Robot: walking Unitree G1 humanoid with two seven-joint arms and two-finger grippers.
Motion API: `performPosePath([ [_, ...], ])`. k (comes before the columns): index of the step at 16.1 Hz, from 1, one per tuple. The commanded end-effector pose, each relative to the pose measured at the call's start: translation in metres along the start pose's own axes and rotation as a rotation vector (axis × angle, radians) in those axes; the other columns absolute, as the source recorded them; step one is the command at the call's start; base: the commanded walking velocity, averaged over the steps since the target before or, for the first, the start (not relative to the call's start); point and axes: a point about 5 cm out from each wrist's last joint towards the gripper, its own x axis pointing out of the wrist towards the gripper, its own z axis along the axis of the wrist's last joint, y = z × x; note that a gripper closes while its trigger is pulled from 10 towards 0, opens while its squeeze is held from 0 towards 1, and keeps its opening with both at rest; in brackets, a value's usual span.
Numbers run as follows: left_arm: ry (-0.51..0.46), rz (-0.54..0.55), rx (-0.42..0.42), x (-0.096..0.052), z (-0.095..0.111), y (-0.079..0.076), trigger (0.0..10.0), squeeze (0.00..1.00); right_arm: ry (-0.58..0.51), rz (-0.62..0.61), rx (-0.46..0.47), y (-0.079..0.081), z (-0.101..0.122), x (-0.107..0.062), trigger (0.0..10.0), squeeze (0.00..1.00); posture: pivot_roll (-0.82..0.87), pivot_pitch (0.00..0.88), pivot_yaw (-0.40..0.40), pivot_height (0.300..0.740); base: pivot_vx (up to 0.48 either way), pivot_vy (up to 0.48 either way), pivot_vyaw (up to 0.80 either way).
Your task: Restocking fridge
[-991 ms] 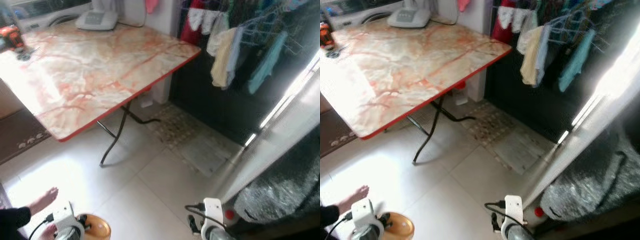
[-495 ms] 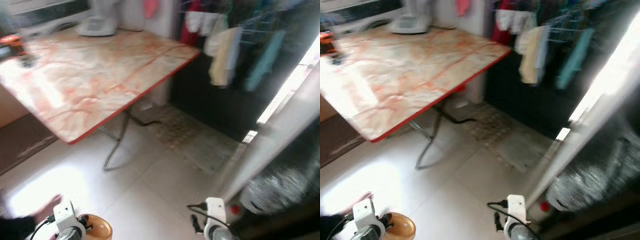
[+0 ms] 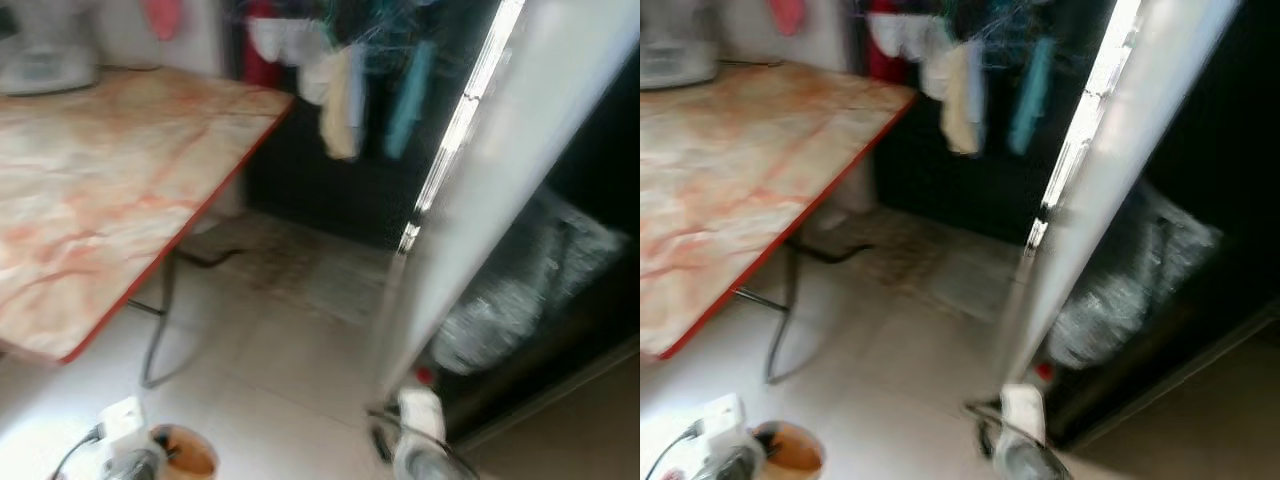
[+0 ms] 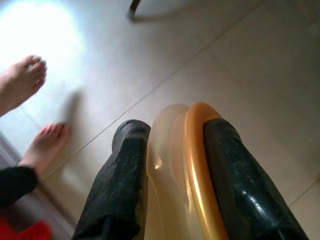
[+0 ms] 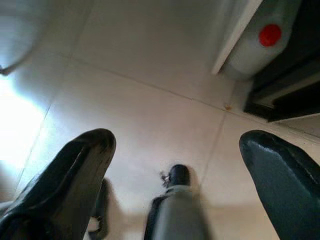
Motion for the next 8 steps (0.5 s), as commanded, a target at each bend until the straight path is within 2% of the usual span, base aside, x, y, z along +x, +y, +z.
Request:
performPosePath([
  [1,0.006,-0.018,0.007,0.0004,0.0,-0.0078,10.0,0.0,0.017,-0.028,-0.005,-0.0112,-0.0042,-0.0016,10.0,0.0,0.04,0.081,-0.007,0.74,0.0,0.0,-0.8],
  [8,0.018,-0.056,0.01,0.0001,-0.0026,-0.0146,10.0,0.0,0.019,-0.029,-0.006,-0.0114,-0.0041,-0.0016,10.0,0.0,0.04,0.08,-0.007,0.74,0.0,0.0,-0.8],
])
